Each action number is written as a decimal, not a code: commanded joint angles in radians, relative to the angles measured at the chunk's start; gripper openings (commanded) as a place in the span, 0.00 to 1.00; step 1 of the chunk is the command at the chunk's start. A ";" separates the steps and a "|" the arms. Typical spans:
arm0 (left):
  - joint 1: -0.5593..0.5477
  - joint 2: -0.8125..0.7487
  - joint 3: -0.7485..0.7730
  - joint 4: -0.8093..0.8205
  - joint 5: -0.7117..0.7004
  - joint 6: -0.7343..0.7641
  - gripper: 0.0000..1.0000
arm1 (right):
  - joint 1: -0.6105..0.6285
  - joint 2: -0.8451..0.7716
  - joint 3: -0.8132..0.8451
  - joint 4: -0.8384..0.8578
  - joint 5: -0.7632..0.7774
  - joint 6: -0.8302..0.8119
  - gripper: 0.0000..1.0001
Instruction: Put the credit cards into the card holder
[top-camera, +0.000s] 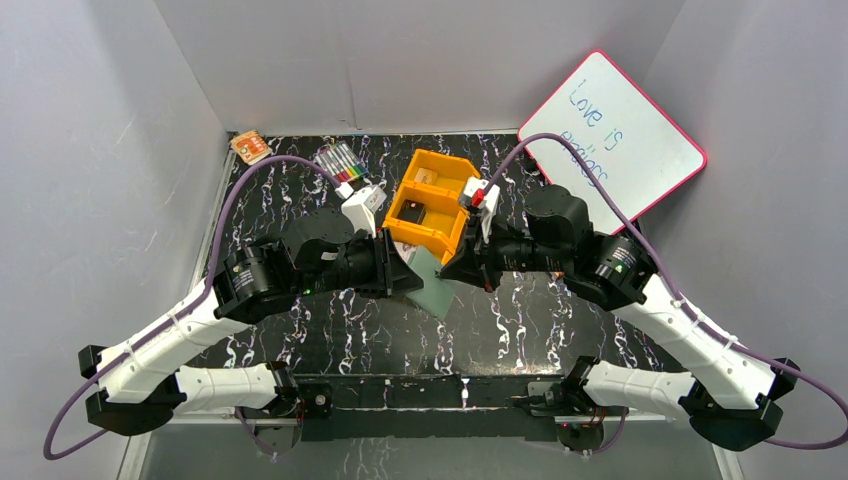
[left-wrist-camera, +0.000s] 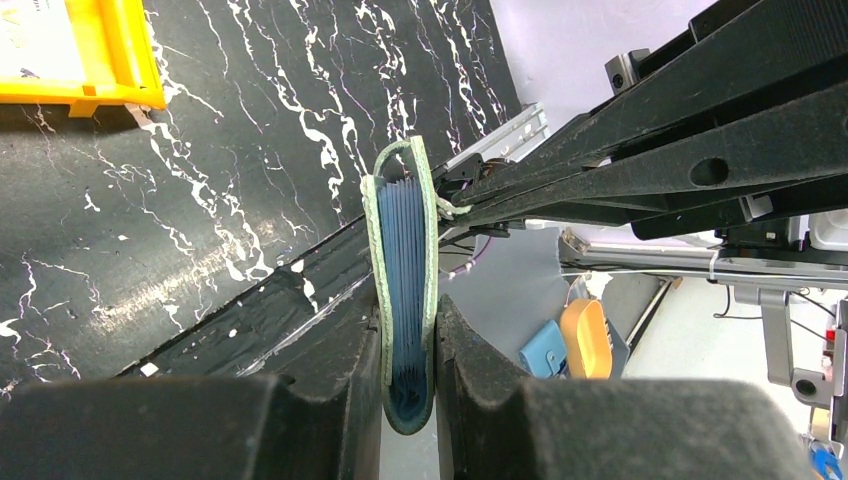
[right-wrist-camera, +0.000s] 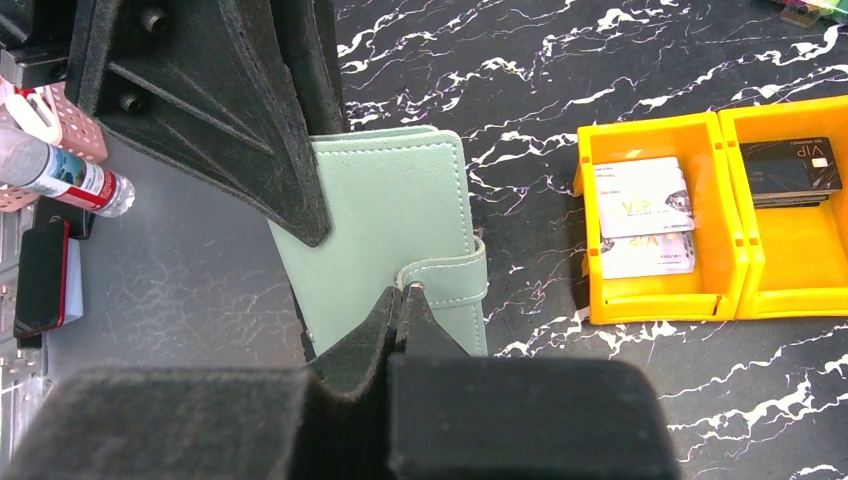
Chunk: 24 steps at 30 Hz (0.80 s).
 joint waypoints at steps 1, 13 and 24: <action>-0.001 -0.021 0.030 0.051 -0.011 -0.002 0.00 | 0.013 0.003 0.005 0.063 -0.026 0.016 0.00; -0.001 -0.036 0.027 0.081 -0.006 0.001 0.00 | 0.035 0.026 -0.004 0.066 -0.025 0.019 0.00; -0.001 -0.052 0.024 0.157 0.064 0.014 0.00 | 0.078 0.047 -0.028 0.074 0.021 0.025 0.00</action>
